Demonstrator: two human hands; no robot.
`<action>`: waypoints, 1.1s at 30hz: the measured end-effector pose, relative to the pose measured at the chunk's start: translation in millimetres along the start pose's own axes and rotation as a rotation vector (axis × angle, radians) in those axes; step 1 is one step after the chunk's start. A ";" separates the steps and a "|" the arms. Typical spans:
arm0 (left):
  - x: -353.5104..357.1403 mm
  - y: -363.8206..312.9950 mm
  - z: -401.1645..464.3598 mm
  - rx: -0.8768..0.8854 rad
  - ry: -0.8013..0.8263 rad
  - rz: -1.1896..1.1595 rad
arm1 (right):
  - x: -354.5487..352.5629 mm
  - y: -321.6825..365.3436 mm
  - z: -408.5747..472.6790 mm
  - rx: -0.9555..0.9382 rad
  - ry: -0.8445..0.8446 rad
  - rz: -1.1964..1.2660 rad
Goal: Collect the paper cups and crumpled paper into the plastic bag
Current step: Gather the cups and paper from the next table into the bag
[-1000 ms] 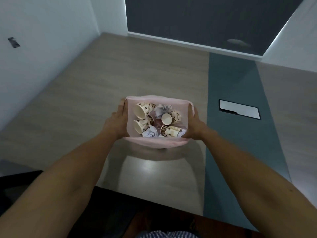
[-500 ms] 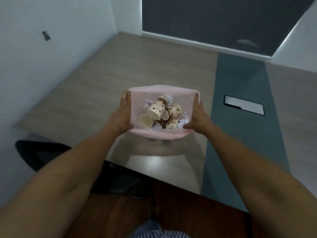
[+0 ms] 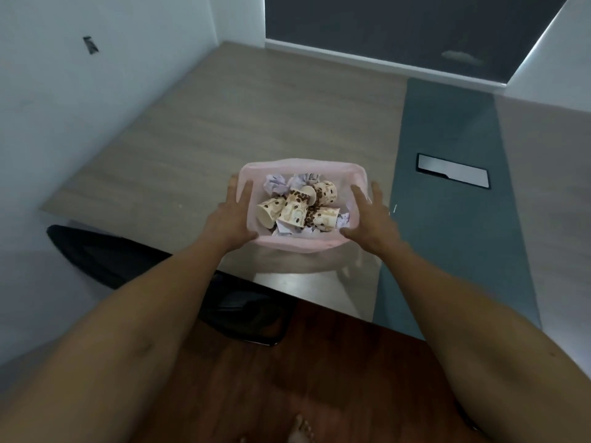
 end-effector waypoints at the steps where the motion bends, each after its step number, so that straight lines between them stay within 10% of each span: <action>1: -7.5 -0.4 -6.0 -0.009 -0.015 0.005 | -7.7 4.5 -4.8 -0.002 -0.068 -0.017; 5: -44.2 15.6 -31.5 -0.094 -0.066 -0.023 | -31.3 37.8 -28.0 -0.031 -0.249 0.014; 21: -107.0 161.0 -181.3 -0.265 -0.153 0.104 | 57.0 176.3 -178.6 -0.116 0.331 0.101; 33: -61.2 176.7 -198.2 -0.734 -0.235 -0.558 | 91.4 186.0 -184.0 -0.022 0.234 0.124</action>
Point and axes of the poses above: each hand's wrist, its own z-axis towards the middle knuckle, its own x-axis out of the palm, y = z × x, the point moved 6 cm from there along z, towards the middle knuckle, and after that the axes turned 14 degrees about -y, right-handed, at the moved point
